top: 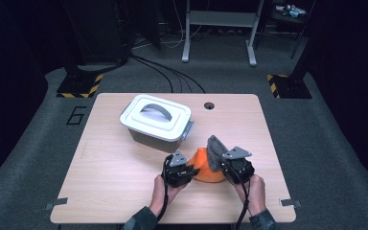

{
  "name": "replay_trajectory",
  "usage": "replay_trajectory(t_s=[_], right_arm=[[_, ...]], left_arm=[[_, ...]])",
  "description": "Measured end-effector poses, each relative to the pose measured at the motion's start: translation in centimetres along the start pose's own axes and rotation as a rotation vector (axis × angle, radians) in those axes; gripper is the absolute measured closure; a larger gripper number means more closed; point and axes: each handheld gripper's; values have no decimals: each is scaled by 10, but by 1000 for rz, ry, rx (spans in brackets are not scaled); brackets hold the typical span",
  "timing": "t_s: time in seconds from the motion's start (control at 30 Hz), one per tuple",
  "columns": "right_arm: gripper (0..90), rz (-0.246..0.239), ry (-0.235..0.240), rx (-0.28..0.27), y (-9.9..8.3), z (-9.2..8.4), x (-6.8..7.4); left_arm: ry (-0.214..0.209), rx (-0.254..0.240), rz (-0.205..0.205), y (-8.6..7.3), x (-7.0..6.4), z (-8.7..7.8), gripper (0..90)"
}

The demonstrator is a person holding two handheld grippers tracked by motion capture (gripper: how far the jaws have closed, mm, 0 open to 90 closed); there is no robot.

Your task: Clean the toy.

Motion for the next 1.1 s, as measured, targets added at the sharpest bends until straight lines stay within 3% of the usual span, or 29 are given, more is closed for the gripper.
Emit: replay_trajectory(t_s=[0.13,0.43,0.53,0.6,0.7,0.8,0.9,1.1], right_arm=[[735,49,-3,27,-12,4,-14],[735,124,16,49,-27,21,-30],[736,140,20,47,-30,22,-32],[736,137,13,48,-30,22,-33],[736,146,14,41,-31,23,-35],[736,145,13,35,-30,22,-33],[735,140,10,30,-28,21,-33],[732,100,-9,-18,-16,4,-30]], left_arm=[[-3,3,-2,1,1,0,762],[7,9,7,2,2,0,740],[20,-5,27,4,0,-2,574],[55,6,52,4,-3,-3,446],[58,33,79,3,-2,0,376],[52,41,103,2,-3,5,522],[45,45,91,1,-1,6,692],[56,50,64,-1,2,5,735]])
Point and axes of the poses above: each handheld gripper's, and its own axes: z roughly forward along the jaws, y roughly out of its top, x roughly to its left, and after that the axes turned 2 degrees about -z, right-handed
